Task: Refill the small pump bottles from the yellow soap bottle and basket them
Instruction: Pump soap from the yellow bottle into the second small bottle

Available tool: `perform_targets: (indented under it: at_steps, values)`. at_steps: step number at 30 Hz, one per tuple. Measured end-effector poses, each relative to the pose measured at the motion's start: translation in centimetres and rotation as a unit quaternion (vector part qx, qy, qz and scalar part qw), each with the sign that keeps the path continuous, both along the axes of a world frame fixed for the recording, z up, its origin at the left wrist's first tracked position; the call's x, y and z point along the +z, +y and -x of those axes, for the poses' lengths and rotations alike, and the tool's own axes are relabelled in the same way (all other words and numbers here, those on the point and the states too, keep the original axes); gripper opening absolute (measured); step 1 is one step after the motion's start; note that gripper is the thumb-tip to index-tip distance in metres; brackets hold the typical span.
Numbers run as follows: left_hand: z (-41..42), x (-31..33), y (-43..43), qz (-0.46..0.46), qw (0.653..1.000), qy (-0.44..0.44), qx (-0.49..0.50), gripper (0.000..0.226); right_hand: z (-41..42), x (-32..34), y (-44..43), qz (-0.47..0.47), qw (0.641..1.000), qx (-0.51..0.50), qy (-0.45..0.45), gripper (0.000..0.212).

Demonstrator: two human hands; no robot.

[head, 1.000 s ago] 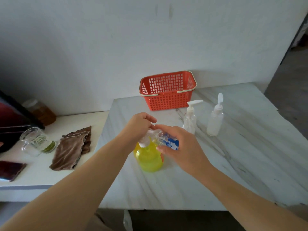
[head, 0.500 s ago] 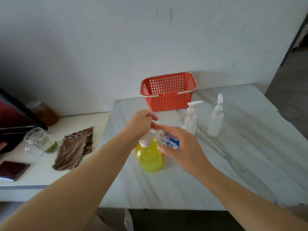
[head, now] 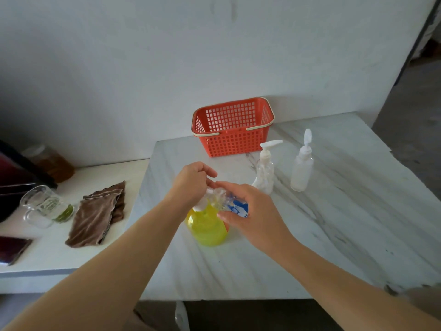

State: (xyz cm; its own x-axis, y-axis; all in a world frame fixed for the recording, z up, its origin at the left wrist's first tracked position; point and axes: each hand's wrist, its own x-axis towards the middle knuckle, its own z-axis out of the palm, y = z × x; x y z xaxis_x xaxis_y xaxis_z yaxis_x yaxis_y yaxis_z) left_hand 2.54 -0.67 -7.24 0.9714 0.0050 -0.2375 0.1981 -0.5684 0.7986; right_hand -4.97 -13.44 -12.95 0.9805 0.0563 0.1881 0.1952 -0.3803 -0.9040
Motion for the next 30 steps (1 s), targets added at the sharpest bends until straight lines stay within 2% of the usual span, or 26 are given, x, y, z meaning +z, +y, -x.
perform_targets:
  at_steps: [9, 23, 30]
  values:
    - [0.3, 2.0, 0.2, 0.027, 0.999, 0.019, -0.018, 0.027, -0.2, 0.8, 0.0, 0.01, 1.0, 0.004, -0.01, 0.054]
    - [0.2, 0.2, 0.0, -0.001, 1.0, 0.005, -0.004, 0.032, 0.1, 0.4, 0.0, 0.014, 1.0, -0.005, 0.006, 0.052]
    - [-0.3, 1.4, 0.2, 0.027, 0.999, 0.023, -0.015, 0.03, -0.3, 1.0, 0.0, 0.014, 1.0, 0.0, -0.002, 0.055]
